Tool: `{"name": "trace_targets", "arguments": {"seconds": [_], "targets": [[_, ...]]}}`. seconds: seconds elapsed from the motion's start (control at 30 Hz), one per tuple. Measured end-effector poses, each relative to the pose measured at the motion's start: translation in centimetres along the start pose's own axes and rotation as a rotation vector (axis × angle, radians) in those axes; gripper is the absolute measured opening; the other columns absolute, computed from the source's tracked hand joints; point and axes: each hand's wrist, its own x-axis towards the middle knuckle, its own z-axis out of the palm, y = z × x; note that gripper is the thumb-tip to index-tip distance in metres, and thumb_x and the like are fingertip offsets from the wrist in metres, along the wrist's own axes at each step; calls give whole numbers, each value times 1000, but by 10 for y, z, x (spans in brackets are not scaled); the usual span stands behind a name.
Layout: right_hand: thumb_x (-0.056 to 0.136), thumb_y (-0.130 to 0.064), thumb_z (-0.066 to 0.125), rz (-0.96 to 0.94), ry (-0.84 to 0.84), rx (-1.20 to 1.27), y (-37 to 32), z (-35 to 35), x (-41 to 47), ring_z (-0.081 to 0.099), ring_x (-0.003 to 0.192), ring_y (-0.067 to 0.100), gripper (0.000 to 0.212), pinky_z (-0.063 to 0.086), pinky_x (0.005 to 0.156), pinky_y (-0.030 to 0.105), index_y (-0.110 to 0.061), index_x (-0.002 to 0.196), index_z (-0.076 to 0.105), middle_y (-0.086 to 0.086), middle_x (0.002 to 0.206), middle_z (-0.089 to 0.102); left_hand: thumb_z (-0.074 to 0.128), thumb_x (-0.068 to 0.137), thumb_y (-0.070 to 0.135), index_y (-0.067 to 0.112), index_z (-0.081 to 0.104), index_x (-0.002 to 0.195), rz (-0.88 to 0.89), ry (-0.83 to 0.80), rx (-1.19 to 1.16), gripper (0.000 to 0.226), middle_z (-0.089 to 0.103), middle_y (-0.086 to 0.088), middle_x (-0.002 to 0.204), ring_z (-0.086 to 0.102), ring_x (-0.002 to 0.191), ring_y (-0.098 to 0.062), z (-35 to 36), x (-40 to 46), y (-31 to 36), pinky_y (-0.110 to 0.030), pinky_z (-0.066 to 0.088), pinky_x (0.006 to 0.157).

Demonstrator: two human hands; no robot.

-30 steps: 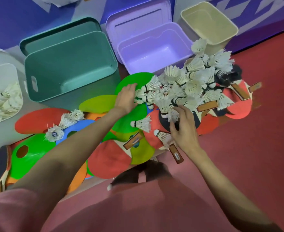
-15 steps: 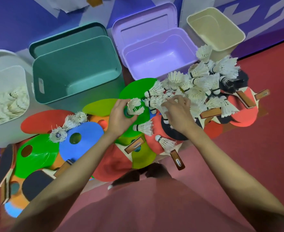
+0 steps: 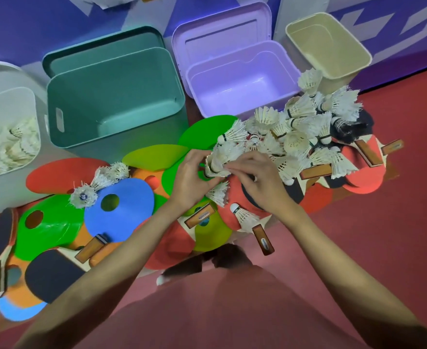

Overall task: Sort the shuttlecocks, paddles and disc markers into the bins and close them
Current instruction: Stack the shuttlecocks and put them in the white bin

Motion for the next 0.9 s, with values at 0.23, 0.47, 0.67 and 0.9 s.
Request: {"name": "trace_targets", "arguments": {"seconds": [0.23, 0.47, 0.67, 0.9], "targets": [[90, -16, 64, -44, 90, -57, 5, -15, -10, 54, 111, 20, 26, 38, 99, 27, -7, 114, 66, 4, 114, 64, 86, 66, 19, 7, 64, 112, -30, 16, 24, 52, 54, 1, 100, 58, 94, -18, -2, -2, -5, -42, 56, 79], [80, -3, 55, 283, 200, -430, 64, -55, -19, 48, 106, 34, 36, 33, 93, 32, -8, 115, 63, 11, 114, 62, 86, 66, 14, 8, 64, 112, -34, 29, 14, 51, 54, 4, 100, 56, 94, -14, -4, -4, 0, -39, 55, 81], [86, -16, 67, 205, 62, -594, 81, -66, -11, 49, 89, 33, 7, 40, 77, 43, -13, 86, 73, 3, 88, 69, 86, 67, 16, 9, 64, 113, -21, 13, 21, 51, 54, 5, 101, 57, 95, -13, -5, -5, 5, -39, 54, 84], [94, -14, 51, 162, 346, -214, 38, -77, 13, 51, 74, 12, 13, 40, 71, 25, -6, 93, 61, 5, 87, 61, 85, 68, 17, 9, 64, 114, -33, 1, 52, 50, 54, 3, 101, 58, 96, -17, -5, -8, 2, -43, 53, 85]]}}
